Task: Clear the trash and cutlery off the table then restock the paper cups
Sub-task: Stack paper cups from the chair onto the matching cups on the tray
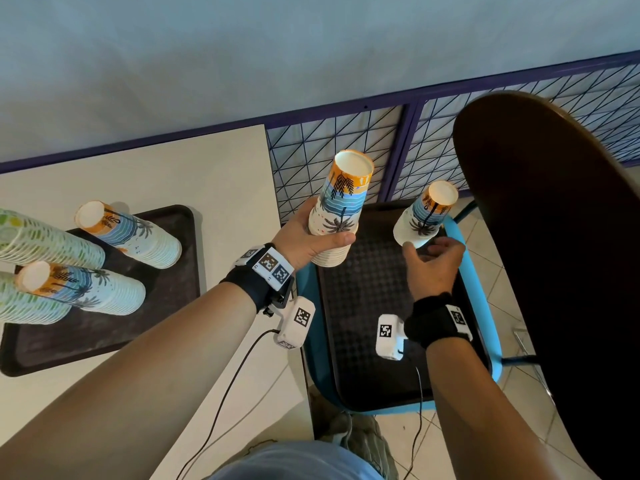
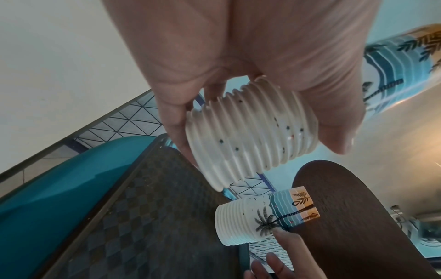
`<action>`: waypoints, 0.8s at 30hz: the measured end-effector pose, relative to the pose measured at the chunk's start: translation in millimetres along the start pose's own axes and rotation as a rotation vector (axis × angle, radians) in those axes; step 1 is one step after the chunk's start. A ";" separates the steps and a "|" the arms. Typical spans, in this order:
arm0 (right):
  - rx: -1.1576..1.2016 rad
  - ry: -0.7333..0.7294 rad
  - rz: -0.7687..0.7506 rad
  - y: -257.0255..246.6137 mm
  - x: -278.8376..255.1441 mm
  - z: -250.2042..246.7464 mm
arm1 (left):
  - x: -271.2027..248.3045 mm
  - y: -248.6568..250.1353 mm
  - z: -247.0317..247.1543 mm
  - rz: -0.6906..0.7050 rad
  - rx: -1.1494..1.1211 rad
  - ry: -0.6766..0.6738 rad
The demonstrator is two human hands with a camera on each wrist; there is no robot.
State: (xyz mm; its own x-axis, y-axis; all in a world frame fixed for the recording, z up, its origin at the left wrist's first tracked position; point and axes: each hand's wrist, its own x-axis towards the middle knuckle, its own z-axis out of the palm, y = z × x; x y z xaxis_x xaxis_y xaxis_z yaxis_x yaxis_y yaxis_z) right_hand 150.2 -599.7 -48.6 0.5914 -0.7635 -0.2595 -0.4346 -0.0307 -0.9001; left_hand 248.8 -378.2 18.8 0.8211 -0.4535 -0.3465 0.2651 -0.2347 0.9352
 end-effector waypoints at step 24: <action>-0.363 -0.189 -0.101 -7.2 53.9 17.2 | -15.3 -5.1 1.4 -0.025 -0.054 0.033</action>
State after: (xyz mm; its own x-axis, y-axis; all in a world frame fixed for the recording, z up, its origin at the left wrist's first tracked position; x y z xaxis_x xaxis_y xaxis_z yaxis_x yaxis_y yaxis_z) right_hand 196.9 -629.5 -62.1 0.7425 -0.6146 -0.2665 -0.5597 -0.3505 -0.7510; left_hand 234.1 -371.3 19.2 0.8300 -0.4194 -0.3678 0.3114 -0.1986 0.9293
